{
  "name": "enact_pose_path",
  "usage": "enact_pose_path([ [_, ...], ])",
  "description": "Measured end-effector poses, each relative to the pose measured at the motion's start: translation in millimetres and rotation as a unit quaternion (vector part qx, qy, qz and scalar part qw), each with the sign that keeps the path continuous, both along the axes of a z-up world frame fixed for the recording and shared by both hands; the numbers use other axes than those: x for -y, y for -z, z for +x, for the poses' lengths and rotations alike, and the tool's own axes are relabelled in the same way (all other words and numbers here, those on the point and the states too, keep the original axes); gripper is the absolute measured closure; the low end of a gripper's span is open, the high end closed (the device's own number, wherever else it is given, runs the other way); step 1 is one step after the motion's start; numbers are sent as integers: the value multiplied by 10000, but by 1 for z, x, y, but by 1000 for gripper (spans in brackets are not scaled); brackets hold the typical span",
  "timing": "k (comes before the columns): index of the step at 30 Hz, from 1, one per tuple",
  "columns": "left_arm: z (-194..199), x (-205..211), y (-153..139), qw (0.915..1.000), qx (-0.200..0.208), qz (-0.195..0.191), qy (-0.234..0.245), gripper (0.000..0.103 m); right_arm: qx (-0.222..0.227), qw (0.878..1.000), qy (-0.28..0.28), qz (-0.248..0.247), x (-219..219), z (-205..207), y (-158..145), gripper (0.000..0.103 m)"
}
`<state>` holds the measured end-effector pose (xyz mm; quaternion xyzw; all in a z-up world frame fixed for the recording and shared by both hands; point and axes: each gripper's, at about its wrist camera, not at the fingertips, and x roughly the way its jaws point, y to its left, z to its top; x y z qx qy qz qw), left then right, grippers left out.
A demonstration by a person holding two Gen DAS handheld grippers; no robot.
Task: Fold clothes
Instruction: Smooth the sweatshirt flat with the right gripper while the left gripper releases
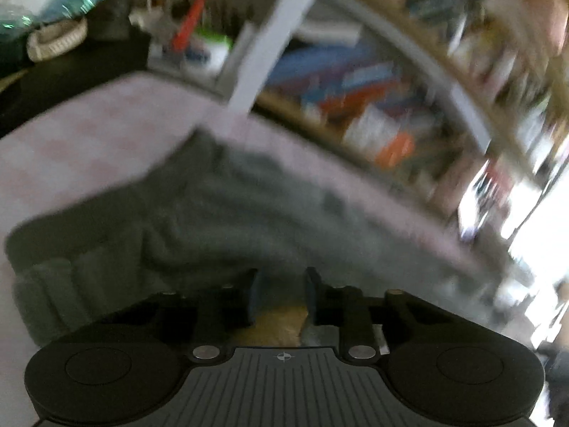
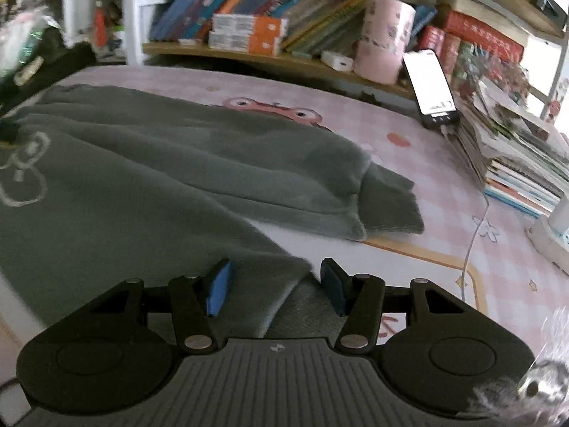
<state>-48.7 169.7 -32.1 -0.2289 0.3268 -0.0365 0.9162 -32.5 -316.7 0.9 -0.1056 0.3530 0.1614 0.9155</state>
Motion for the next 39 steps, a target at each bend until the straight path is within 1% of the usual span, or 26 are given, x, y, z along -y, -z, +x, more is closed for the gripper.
enact_pose_path([
  [2, 13, -4, -1, 9999, -94, 12, -75, 88, -5, 9999, 63, 96, 4, 9, 3, 52],
  [3, 22, -9, 0, 9997, -168, -84, -159, 92, 6, 9999, 80, 122, 5, 15, 3, 52],
  [4, 31, -15, 2, 9993, -229, -148, -260, 98, 24, 9999, 91, 145, 5, 21, 4, 52],
  [5, 40, -21, 4, 9988, -279, -172, -359, 99, 55, 9998, 91, 161, 5, 28, 5, 52],
  [8, 64, -38, 11, 9967, -306, -457, -602, 98, 133, 9996, 68, 231, 2, 50, 6, 52],
  [13, 90, -61, 19, 9914, -159, -647, -1128, 98, 268, 9993, -85, 261, -20, 104, 8, 52],
  [15, 98, -71, 24, 9878, -111, -803, -1327, 98, 327, 9991, -161, 214, -32, 129, 8, 52],
  [18, 103, -79, 29, 9844, -70, -945, -1479, 98, 382, 9989, -188, 207, -42, 161, 9, 51],
  [20, 102, -76, 26, 9862, -66, -821, -1435, 99, 449, 9987, -160, 180, -46, 174, 10, 49],
  [22, 99, -71, 22, 9879, -45, -649, -1408, 98, 523, 9984, -142, 147, -47, 177, 11, 47],
  [23, 91, -69, 17, 9876, 99, -554, -1465, 98, 573, 9982, -134, 116, -46, 176, 11, 47],
  [25, 70, -65, 6, 9849, 500, -371, -1615, 95, 717, 9973, -130, 14, -43, 163, 10, 46],
  [27, 49, -65, -2, 9827, 606, -151, -1743, 95, 831, 9964, -183, 72, -35, 145, 7, 43],
  [28, 38, -66, -5, 9816, 629, -37, -1805, 94, 858, 9960, -211, 151, -30, 136, 5, 40],
  [29, 28, -67, -9, 9802, 653, 76, -1867, 94, 844, 9958, -237, 271, -25, 127, 3, 40],
  [30, 20, -68, -11, 9789, 585, 244, -1945, 90, 832, 9956, -260, 354, -22, 119, 1, 40],
  [31, 15, -69, -13, 9773, 484, 407, -2021, 83, 824, 9955, -275, 373, -21, 114, 0, 40],
  [32, 11, -70, -14, 9756, 396, 537, -2092, 79, 815, 9955, -291, 392, -20, 109, -1, 41],
  [33, 6, -72, -14, 9750, 392, 531, -2123, 78, 807, 9954, -307, 411, -19, 104, -2, 41],
  [35, -3, -76, -13, 9748, 461, 394, -2148, 75, 729, 9961, -253, 429, -20, 103, -1, 43],
  [36, -6, -77, -13, 9744, 514, 338, -2161, 68, 676, 9966, -207, 434, -21, 104, 0, 43],
  [37, -8, -75, -14, 9738, 587, 333, -2173, 59, 602, 9972, -161, 416, -22, 106, 2, 43],
  [38, -10, -73, -16, 9730, 667, 349, -2184, 52, 491, 9981, -117, 359, -23, 111, 7, 43],
  [39, -12, -69, -18, 9706, 726, 457, -2251, 33, 430, 9984, -81, 344, -24, 113, 11, 43],
])
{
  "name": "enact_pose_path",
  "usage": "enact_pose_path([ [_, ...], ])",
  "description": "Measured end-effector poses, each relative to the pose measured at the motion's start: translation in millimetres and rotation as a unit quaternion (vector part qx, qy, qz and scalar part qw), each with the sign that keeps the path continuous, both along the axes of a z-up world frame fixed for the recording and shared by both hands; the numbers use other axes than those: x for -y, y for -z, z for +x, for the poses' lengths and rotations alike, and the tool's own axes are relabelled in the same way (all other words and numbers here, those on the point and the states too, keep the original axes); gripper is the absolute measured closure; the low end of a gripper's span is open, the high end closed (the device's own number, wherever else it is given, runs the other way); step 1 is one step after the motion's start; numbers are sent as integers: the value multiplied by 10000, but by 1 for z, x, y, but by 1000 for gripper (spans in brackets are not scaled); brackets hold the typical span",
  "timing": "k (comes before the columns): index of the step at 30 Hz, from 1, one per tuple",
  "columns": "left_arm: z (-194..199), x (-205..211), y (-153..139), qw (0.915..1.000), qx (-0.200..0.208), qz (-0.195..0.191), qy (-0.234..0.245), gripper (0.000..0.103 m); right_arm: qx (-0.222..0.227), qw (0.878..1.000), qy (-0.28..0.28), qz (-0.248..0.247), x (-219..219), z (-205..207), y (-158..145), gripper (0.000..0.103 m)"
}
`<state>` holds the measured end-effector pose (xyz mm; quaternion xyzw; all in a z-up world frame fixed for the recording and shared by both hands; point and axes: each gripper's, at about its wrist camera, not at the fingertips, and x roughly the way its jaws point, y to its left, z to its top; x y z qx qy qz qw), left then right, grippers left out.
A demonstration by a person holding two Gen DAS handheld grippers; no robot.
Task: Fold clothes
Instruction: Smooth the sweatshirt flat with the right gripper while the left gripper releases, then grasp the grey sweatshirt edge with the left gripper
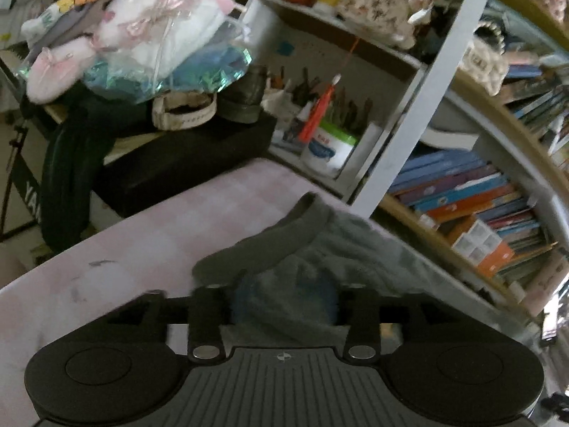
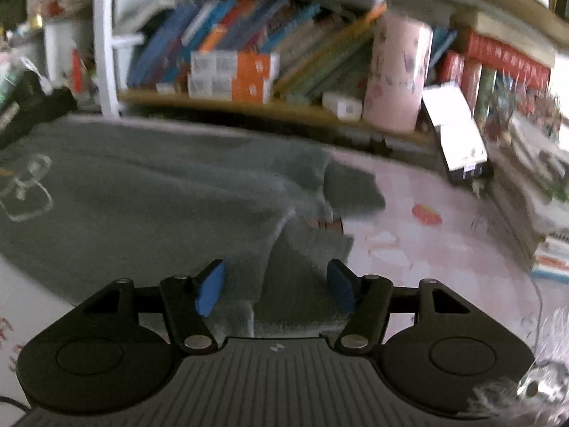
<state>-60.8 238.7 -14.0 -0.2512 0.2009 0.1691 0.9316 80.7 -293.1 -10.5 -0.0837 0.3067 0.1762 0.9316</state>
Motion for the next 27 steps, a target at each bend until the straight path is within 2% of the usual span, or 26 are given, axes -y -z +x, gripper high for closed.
enact_pose_path([
  [1, -1, 5, -2, 9997, 19, 190, -118, 29, 1, 10000, 12, 30, 1, 0, 2, 43],
  [3, -2, 11, -8, 9978, 17, 618, -248, 29, -85, 10000, 19, -41, 4, -2, 1, 43],
  [7, -2, 6, -10, 9964, -144, 773, -330, 29, -183, 9987, -45, -482, 12, -19, -5, 43],
  [10, 2, 1, -2, 9972, -347, 579, -331, 30, -168, 9977, -51, -649, 18, -30, -7, 43],
  [14, 3, 0, 7, 9988, -397, 207, -202, 33, -156, 9973, 6, -719, 22, -38, -7, 42],
  [21, 5, -2, 12, 9986, -504, -21, -145, 34, -218, 9945, -143, -1015, 28, -73, -10, 42],
  [23, 10, -2, 16, 9982, -596, -73, -84, 41, -267, 9933, -205, -1104, 32, -83, -12, 41],
  [25, 14, -2, 21, 9978, -628, -213, 18, 56, -299, 9935, -142, -1093, 39, -88, -12, 37],
  [26, 15, -4, 22, 9978, -566, -341, 60, 60, -316, 9941, -95, -1033, 42, -89, -11, 36],
  [27, 16, -5, 23, 9976, -503, -469, 103, 70, -338, 9949, -51, -947, 45, -89, -11, 36],
])
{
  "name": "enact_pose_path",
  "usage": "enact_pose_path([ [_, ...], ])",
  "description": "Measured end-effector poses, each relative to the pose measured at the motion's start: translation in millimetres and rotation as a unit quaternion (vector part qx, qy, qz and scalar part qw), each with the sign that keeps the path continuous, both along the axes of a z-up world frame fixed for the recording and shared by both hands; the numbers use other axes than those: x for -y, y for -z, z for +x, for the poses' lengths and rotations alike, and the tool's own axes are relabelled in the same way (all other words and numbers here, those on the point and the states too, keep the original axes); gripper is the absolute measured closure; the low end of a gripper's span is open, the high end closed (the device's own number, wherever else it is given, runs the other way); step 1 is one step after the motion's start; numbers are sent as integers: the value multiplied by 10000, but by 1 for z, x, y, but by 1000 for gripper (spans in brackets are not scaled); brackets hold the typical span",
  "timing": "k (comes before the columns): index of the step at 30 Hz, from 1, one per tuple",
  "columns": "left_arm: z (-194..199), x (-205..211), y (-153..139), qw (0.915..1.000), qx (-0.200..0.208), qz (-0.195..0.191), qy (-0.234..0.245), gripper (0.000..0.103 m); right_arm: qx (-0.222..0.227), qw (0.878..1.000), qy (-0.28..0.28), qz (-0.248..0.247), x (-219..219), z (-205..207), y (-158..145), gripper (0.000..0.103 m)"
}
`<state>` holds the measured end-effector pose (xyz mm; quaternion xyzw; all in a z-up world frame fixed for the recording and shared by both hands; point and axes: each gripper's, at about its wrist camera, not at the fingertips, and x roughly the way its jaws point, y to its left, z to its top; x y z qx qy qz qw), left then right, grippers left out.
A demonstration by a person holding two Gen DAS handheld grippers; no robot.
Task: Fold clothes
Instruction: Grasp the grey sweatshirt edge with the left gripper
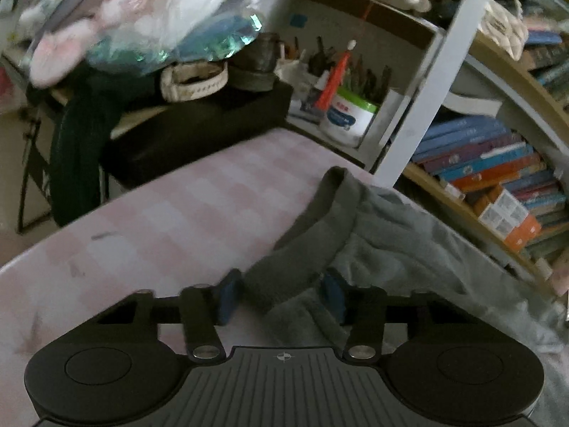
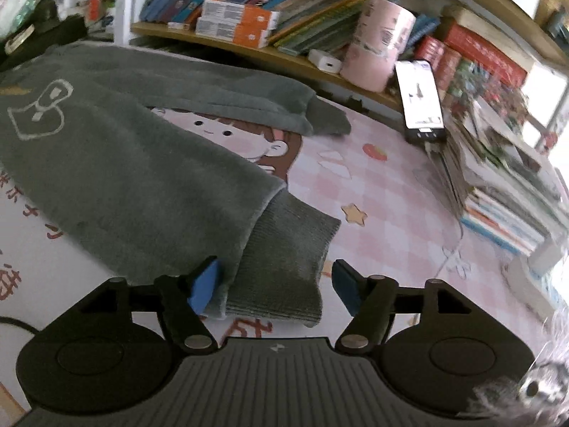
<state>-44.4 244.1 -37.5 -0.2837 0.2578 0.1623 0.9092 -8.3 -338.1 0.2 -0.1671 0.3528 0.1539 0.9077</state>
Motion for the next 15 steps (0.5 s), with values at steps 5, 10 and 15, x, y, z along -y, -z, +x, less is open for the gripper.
enact_pose_path([
  [5, -14, -14, -6, 9950, 790, -607, -86, 88, 76, 9999, 85, 104, 1, -3, 2, 32],
  [10, -27, -14, -21, 9978, 586, 260, -175, 87, 87, 9995, -185, 251, -6, -12, 2, 30],
  [15, -30, -14, -9, 9987, -42, 505, 3, 74, 47, 9990, -183, 409, -5, -13, 3, 28],
])
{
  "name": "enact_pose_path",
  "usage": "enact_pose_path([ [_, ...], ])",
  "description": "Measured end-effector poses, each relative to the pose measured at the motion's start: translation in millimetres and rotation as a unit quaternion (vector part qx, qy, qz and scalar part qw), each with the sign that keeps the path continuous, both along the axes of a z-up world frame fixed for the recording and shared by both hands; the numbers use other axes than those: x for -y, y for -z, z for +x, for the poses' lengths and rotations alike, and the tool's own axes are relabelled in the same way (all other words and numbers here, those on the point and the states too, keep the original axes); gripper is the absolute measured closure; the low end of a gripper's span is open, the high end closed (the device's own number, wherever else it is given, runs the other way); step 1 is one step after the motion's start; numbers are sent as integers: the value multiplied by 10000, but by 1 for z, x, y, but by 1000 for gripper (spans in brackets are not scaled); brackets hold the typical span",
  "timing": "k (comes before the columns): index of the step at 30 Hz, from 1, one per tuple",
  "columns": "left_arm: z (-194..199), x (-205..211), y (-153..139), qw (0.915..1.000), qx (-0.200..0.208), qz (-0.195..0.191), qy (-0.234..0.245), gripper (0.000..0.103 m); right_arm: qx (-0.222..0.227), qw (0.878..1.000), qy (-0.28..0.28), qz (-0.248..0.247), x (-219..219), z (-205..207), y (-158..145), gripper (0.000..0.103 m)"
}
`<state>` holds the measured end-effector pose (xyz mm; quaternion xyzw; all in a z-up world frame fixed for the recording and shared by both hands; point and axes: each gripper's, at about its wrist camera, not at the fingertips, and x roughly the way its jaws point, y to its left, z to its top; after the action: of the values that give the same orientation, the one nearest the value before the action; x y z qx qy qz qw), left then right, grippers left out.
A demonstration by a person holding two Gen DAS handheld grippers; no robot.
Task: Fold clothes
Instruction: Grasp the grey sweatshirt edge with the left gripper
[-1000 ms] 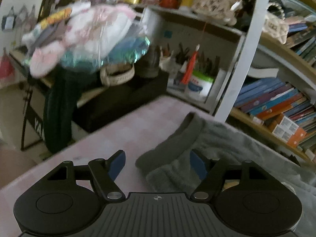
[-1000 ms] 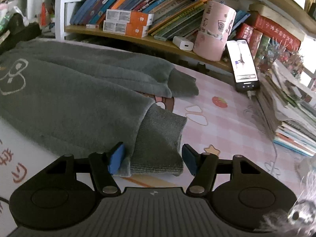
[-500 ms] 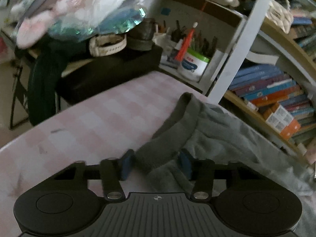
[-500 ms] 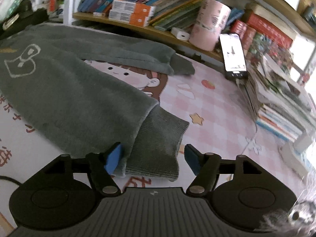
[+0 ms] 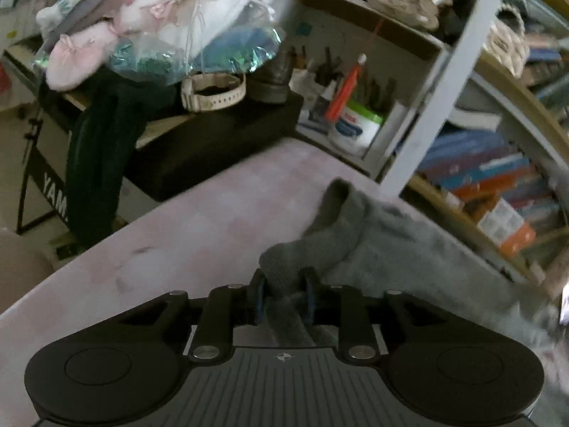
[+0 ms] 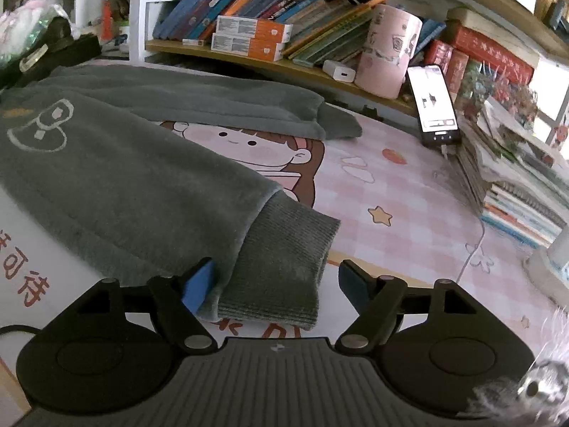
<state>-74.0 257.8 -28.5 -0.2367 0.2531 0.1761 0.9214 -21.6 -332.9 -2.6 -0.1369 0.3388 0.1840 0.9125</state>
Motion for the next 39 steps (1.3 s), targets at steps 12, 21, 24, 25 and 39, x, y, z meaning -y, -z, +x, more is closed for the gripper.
enact_pose_path([
  [12, -4, 8, 5, 9996, -109, -63, 269, 71, 173, 9990, 283, -293, 7, 2, -1, 27],
  [21, 6, 19, 1, 9980, -267, 186, 541, 62, 197, 9980, 509, -332, 14, 3, 0, 30],
  [24, 12, 19, 1, 9976, -304, 207, 579, 63, 116, 9981, 595, -102, 20, 4, 1, 30],
  [25, 13, 18, 2, 9977, -302, 198, 582, 64, 86, 9980, 629, -16, 22, 5, 2, 30],
  [39, -1, -5, 6, 9998, 57, -178, 105, 85, -104, 9977, 518, 416, 13, 1, 4, 26],
])
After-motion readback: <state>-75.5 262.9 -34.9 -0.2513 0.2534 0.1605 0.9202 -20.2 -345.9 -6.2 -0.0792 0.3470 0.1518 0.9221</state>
